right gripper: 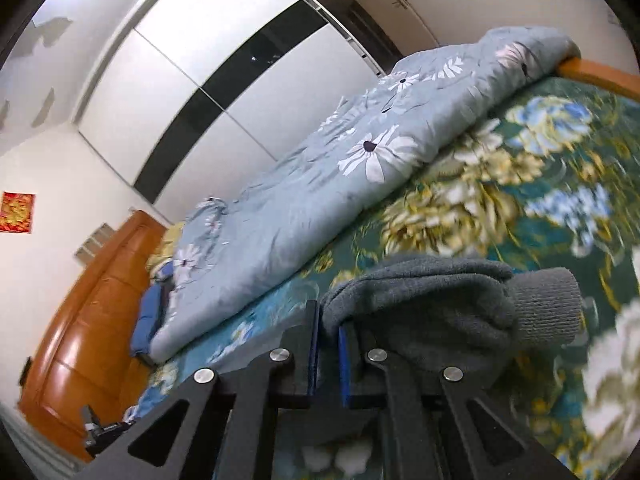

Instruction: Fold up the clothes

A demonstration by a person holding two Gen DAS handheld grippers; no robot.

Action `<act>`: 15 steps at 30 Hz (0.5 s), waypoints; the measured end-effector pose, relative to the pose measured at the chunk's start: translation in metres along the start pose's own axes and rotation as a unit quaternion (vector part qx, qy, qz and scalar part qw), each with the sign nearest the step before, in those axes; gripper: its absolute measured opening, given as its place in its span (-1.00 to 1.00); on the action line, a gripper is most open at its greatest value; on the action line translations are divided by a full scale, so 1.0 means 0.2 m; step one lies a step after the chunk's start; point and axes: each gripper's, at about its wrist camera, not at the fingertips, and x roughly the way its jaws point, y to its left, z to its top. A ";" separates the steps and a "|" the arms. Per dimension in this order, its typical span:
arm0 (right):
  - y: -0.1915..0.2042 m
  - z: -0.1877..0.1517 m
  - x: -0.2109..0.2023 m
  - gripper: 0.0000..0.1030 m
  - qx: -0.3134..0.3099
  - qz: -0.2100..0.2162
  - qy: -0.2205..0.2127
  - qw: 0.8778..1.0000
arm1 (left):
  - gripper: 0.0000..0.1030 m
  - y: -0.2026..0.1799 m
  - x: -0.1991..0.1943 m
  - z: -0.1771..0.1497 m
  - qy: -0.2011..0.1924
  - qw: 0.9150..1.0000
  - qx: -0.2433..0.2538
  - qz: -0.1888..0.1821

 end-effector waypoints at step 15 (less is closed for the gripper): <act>-0.10 0.21 0.86 -0.82 0.006 -0.136 0.074 0.988 | -0.65 -0.07 0.88 0.39 0.082 0.995 0.023 0.054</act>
